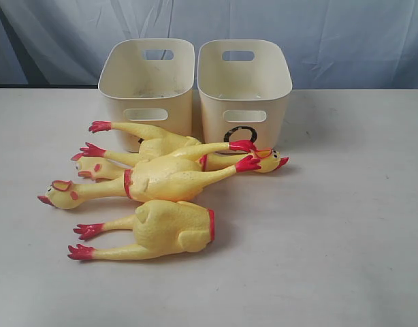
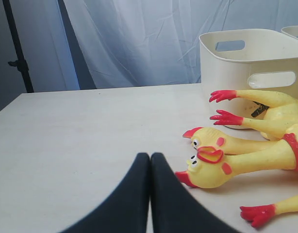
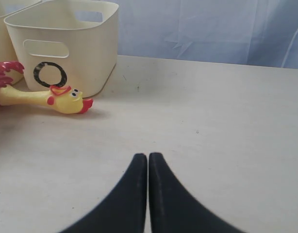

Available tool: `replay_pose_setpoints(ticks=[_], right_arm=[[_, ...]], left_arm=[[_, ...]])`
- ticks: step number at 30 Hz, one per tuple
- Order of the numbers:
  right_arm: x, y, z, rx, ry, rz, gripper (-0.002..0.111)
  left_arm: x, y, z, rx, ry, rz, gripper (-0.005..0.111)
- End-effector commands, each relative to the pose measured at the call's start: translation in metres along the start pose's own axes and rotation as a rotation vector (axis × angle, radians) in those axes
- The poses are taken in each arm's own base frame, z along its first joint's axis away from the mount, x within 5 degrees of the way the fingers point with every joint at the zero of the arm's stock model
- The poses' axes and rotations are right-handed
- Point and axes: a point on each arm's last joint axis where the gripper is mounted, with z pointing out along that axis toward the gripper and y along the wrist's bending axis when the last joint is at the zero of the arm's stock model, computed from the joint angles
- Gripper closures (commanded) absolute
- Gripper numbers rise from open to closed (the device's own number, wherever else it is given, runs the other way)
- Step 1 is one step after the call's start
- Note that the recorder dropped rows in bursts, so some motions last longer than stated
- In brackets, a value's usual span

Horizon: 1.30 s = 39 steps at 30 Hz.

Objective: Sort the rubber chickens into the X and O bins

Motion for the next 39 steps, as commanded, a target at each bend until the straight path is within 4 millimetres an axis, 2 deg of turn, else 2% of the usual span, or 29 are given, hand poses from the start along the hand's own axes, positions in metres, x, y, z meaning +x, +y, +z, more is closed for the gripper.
replay_pose_setpoints(ticks=[1, 11, 17, 20, 23, 26, 31, 35, 39], right_arm=[[-0.001, 0.000, 0.000, 0.001, -0.014, -0.006, 0.106], [-0.001, 0.000, 0.000, 0.001, -0.014, -0.006, 0.106], [0.000, 0.000, 0.000, 0.000, -0.011, -0.006, 0.106], [0.000, 0.000, 0.000, 0.001, -0.013, -0.006, 0.106], [0.000, 0.000, 0.000, 0.001, -0.013, -0.006, 0.106], [0.000, 0.000, 0.000, 0.001, -0.013, -0.006, 0.106], [0.000, 0.000, 0.000, 0.001, -0.013, -0.006, 0.106], [0.000, 0.000, 0.000, 0.001, -0.013, -0.006, 0.106], [-0.001, 0.000, 0.000, 0.001, -0.016, -0.006, 0.106]], left_arm=[[0.000, 0.000, 0.000, 0.006, -0.008, 0.001, 0.107], [-0.001, 0.000, 0.000, 0.006, -0.017, 0.001, 0.107], [-0.005, -0.002, 0.000, 0.029, -0.064, -0.104, 0.107], [-0.009, -0.003, -0.001, 0.042, -0.106, -0.186, 0.107], [-0.016, -0.002, -0.002, 0.069, -0.179, -0.426, 0.107], [-0.022, 0.000, -0.003, 0.073, -0.245, -0.557, 0.107], [-0.031, 0.006, -0.006, 0.050, -0.368, -0.632, 0.107], [-0.027, 0.001, -0.005, 0.080, -0.270, -0.616, 0.107], [-0.039, -0.003, -0.008, 0.114, -0.217, -0.610, 0.107]])
